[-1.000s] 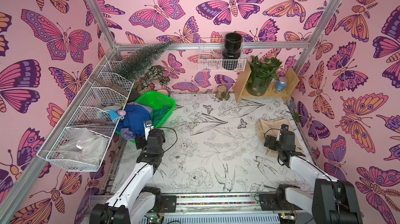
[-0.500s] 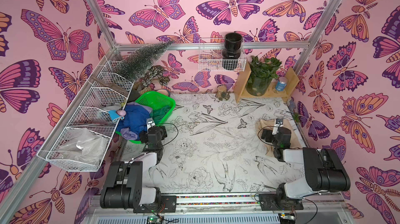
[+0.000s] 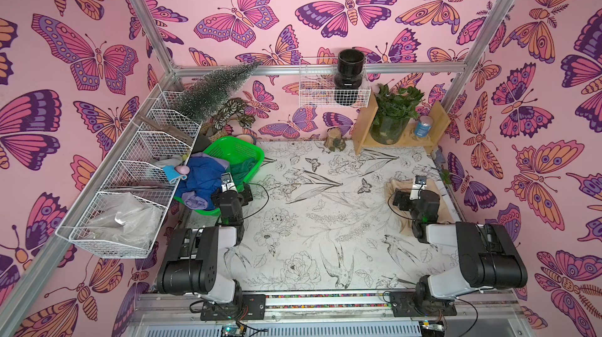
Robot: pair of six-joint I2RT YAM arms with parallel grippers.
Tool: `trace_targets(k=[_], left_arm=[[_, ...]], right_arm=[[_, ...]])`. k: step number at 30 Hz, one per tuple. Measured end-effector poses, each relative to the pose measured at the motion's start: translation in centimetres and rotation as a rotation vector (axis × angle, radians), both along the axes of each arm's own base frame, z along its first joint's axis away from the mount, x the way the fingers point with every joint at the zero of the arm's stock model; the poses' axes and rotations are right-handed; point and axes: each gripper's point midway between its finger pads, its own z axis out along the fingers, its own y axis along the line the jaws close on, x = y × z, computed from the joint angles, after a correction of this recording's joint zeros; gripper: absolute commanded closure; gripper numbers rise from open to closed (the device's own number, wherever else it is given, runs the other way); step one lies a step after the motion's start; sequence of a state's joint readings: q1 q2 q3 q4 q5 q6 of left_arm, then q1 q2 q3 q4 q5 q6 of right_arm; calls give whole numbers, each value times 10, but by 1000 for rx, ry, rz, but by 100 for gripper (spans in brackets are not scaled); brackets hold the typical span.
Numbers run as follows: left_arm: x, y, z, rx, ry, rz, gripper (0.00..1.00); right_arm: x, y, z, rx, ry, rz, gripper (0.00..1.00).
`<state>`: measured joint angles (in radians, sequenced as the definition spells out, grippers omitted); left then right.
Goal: Fold and stack t-shirts
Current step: Reset both arms
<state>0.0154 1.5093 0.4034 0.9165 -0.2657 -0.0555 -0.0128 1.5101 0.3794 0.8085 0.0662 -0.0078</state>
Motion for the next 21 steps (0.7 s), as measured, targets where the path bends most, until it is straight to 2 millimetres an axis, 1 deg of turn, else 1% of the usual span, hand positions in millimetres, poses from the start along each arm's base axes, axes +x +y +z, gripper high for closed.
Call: trace_targets(k=[5, 21], left_arm=[[1, -1, 0, -4, -2, -9, 0], [1, -1, 0, -4, -2, -12, 0]], right_arm=[[0, -6, 1, -9, -5, -36, 1], [0, -6, 1, -9, -3, -38, 1]])
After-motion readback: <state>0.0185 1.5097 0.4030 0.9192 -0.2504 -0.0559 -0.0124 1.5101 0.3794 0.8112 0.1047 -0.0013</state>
